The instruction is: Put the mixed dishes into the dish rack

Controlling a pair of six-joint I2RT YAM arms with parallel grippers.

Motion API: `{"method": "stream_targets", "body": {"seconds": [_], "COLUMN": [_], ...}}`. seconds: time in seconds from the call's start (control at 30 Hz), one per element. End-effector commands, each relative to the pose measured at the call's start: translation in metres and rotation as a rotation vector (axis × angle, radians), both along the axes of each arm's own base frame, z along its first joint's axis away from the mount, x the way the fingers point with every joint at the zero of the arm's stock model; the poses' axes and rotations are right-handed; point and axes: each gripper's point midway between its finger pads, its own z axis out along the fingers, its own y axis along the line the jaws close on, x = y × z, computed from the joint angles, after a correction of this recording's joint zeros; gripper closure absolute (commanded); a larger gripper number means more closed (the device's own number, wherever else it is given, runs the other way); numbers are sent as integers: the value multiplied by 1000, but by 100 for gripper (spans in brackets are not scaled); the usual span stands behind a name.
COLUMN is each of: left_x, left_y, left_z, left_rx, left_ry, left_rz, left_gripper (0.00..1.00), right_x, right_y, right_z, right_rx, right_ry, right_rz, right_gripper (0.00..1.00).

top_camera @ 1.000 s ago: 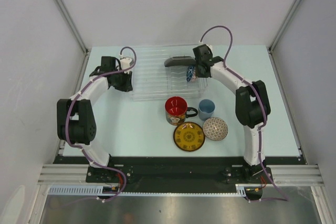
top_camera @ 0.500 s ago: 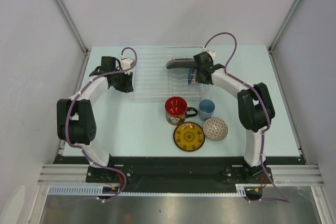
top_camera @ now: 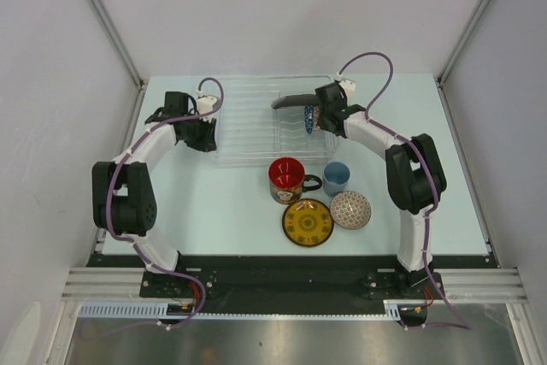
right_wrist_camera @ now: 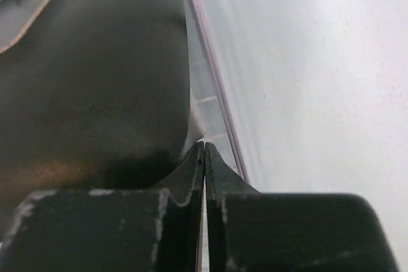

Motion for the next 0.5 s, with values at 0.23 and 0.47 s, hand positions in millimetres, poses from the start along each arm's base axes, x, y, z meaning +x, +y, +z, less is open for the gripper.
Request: {"method": "stream_targets", "body": {"seconds": [0.23, 0.47], "left_x": [-48, -53], "left_y": [-34, -35], "left_z": [13, 13], "left_rx": [-59, -66], "left_ry": [56, 66], "left_rz": [-329, -349], "left_gripper": [71, 72], "right_x": [34, 45], "right_y": [46, 48], "right_z": [-5, -5], "right_rx": [221, 217], "right_ry": [-106, -126], "right_rz": [-29, -43], "right_gripper": [100, 100]}}
